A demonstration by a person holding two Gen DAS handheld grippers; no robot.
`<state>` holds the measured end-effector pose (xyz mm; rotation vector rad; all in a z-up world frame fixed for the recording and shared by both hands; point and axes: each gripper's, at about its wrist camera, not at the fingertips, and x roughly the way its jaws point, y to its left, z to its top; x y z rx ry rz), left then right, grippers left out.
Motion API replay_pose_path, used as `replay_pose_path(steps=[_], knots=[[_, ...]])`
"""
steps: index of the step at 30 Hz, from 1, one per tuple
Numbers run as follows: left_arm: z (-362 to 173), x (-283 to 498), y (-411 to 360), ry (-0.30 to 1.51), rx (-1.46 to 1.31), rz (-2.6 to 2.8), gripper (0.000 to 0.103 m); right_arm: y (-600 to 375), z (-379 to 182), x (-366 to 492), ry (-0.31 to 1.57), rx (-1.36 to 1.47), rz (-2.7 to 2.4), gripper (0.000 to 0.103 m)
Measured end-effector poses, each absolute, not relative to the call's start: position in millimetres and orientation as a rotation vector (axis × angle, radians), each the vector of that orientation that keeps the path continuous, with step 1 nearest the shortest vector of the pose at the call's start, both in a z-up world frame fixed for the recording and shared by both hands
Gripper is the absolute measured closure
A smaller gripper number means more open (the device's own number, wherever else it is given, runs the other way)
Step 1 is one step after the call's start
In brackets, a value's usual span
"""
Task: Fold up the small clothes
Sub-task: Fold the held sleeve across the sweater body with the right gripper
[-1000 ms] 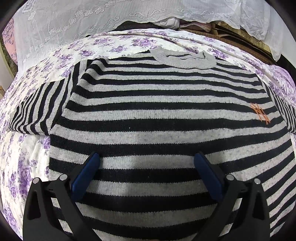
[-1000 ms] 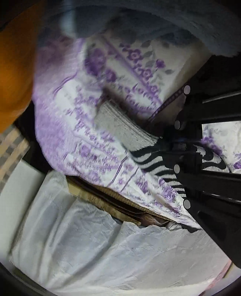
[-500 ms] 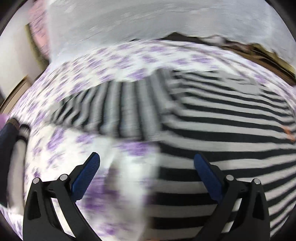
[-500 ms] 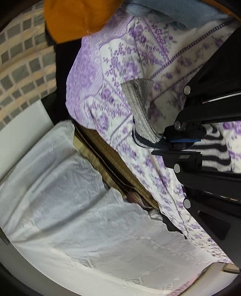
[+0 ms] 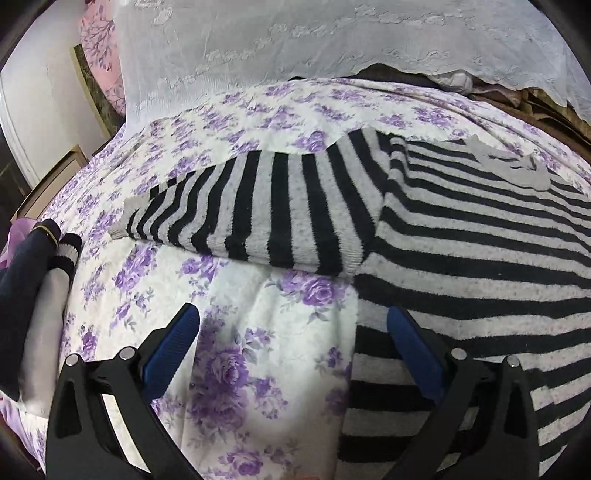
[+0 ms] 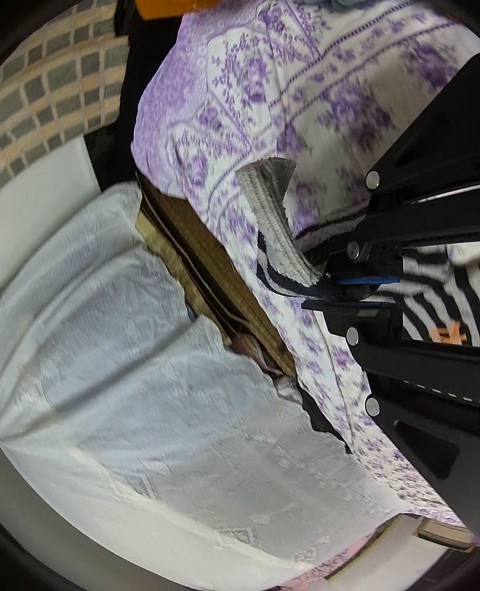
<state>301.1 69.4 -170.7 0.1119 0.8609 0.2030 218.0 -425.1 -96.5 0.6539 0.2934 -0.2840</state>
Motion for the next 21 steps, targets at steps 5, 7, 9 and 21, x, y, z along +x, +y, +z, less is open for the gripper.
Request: replay_pose_path(steps=[5, 7, 9, 21], knots=[[-168, 303, 71, 0.863, 0.085, 0.190, 0.004, -392, -86, 234, 0.314, 0.616, -0.237, 0.096], [-167, 301, 72, 0.865, 0.073, 0.187, 0.004, -381, -82, 241, 0.320, 0.604, -0.221, 0.096], [-167, 302, 72, 0.869, 0.058, 0.182, 0.004, -367, -79, 247, 0.327, 0.590, -0.203, 0.096], [-163, 301, 76, 0.879, 0.012, 0.163, 0.004, -280, -81, 288, 0.398, 0.494, -0.083, 0.096]])
